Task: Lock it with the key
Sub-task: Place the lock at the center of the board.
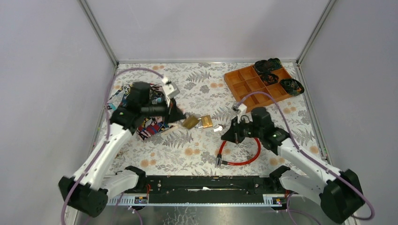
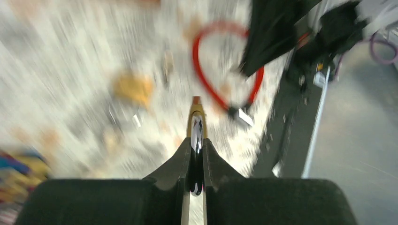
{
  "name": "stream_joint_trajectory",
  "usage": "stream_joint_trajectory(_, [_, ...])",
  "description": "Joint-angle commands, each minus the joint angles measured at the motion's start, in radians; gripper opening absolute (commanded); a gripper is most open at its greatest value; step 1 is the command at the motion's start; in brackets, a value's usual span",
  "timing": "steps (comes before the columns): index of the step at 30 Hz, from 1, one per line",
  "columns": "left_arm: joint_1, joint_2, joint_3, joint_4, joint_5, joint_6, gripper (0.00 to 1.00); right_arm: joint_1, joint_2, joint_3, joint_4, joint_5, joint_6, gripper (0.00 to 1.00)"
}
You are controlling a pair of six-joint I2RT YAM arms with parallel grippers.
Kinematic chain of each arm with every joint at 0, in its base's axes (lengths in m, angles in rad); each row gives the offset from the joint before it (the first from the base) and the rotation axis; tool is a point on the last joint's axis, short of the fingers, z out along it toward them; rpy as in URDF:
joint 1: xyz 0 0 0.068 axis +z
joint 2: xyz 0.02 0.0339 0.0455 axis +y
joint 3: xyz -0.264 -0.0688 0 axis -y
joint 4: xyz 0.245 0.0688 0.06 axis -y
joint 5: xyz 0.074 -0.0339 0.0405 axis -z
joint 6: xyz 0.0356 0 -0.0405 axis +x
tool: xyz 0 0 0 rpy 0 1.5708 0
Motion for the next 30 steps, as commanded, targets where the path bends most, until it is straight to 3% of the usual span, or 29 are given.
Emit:
stream_joint_trajectory(1, [0.052, 0.026, -0.253, -0.112, 0.066, -0.082, 0.00, 0.166, 0.118, -0.009, 0.175, 0.055, 0.247, 0.00])
stream_joint_trajectory(6, [0.054, 0.141, -0.288, -0.128, 0.102, 0.032, 0.00, 0.244, 0.393, 0.053, 0.330, -0.006, 0.376, 0.00])
stream_joint_trajectory(10, [0.061, 0.334, -0.203, -0.240, 0.147, 0.168, 0.00, 0.288, 0.624, 0.159, 0.333, -0.047, 0.394, 0.00])
stream_joint_trajectory(13, [0.071, 0.496, -0.133, -0.337, 0.087, 0.273, 0.00, 0.295, 0.753, 0.213, 0.352, -0.083, 0.428, 0.00])
stream_joint_trajectory(17, [0.081, 0.628, -0.079, -0.392, 0.049, 0.350, 0.00, 0.296, 0.827, 0.249, 0.340, -0.062, 0.444, 0.00])
stream_joint_trajectory(22, [0.082, 0.693, -0.100, -0.344, -0.129, 0.367, 0.02, 0.296, 0.884, 0.306, 0.227, 0.024, 0.443, 0.01])
stream_joint_trajectory(27, [0.095, 0.640, -0.127, -0.259, -0.174, 0.311, 0.84, 0.296, 0.875, 0.392, 0.053, 0.103, 0.384, 0.32])
stream_joint_trajectory(29, [0.104, 0.592, -0.123, -0.237, -0.214, 0.318, 0.97, 0.296, 0.844, 0.426, -0.021, 0.143, 0.349, 0.42])
stream_joint_trajectory(30, [0.111, 0.566, -0.116, -0.236, -0.242, 0.334, 0.98, 0.295, 0.828, 0.445, -0.062, 0.166, 0.330, 0.45])
